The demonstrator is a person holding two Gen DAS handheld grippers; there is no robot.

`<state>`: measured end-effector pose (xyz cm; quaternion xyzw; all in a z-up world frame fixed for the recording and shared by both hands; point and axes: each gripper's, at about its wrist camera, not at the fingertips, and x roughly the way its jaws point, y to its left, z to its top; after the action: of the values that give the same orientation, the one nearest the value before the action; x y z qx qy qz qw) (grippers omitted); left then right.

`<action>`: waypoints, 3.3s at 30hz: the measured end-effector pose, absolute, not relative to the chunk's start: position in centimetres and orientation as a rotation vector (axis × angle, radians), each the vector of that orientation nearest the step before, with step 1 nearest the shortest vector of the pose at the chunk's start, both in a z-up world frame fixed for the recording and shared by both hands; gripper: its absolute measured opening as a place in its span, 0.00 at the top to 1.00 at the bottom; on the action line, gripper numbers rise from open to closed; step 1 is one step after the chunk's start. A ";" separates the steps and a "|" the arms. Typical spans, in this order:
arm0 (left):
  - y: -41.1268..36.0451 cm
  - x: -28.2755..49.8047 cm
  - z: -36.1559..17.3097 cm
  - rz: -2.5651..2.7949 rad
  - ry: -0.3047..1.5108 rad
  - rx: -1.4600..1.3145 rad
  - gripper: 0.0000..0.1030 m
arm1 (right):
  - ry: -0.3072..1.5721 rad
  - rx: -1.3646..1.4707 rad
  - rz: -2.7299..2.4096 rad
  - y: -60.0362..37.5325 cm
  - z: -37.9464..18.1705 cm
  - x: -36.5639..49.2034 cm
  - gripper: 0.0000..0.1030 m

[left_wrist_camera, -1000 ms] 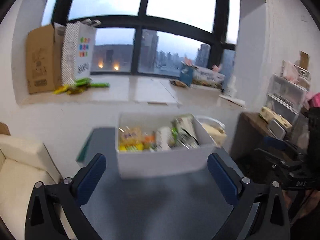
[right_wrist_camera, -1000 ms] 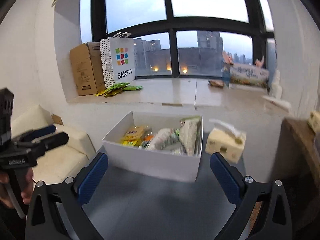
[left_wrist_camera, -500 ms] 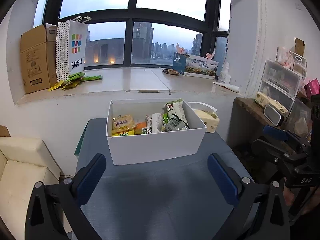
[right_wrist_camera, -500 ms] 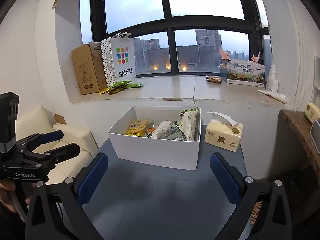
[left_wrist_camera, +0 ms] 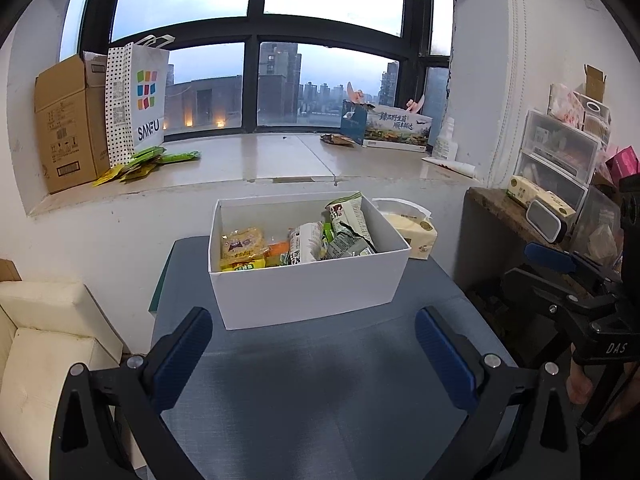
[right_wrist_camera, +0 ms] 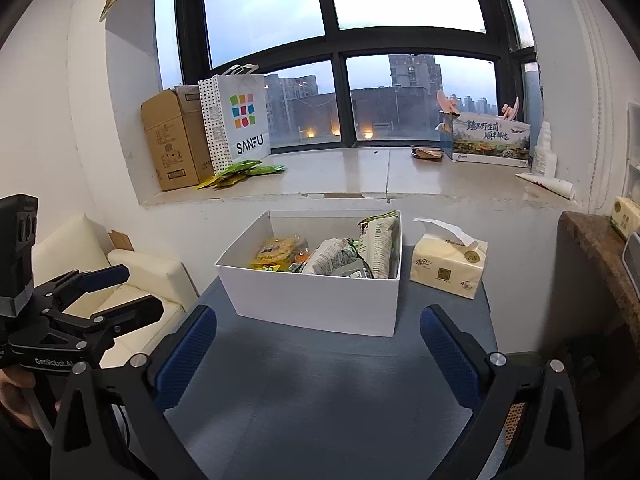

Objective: Organize snacks

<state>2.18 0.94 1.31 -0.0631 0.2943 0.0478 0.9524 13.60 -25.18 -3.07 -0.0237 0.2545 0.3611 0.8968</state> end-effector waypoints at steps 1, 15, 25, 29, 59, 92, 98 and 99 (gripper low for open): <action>1.0 2.2 1.3 0.095 0.599 -0.131 0.00 | 0.527 -0.050 0.748 -25.2 -3.0 13.6 0.00; 1.0 2.2 1.2 0.089 0.603 -0.126 0.00 | 0.527 -0.054 0.754 -25.0 -3.2 13.7 0.00; 1.0 2.2 1.2 0.084 0.604 -0.126 0.00 | 0.526 -0.053 0.756 -25.0 -3.2 13.6 0.00; 1.0 2.2 1.2 0.080 0.605 -0.124 0.00 | 0.527 -0.055 0.758 -25.0 -3.3 13.6 0.00; 0.9 2.2 1.1 0.075 0.613 -0.126 0.00 | 0.525 -0.067 0.766 -25.0 -3.3 13.6 0.00; 0.9 2.2 1.0 0.067 0.617 -0.124 0.00 | 0.529 -0.075 0.772 -25.0 -3.3 13.5 0.00; 0.9 2.1 0.9 0.065 0.615 -0.122 0.00 | 0.529 -0.075 0.773 -25.0 -3.3 13.5 0.00; 0.8 2.1 0.9 0.066 0.615 -0.121 0.00 | 0.529 -0.076 0.772 -25.0 -3.3 13.5 0.00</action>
<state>2.12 0.84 0.90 -0.0596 0.3027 0.0327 0.9507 13.54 -25.02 -3.32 -0.0365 0.2551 0.3720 0.8918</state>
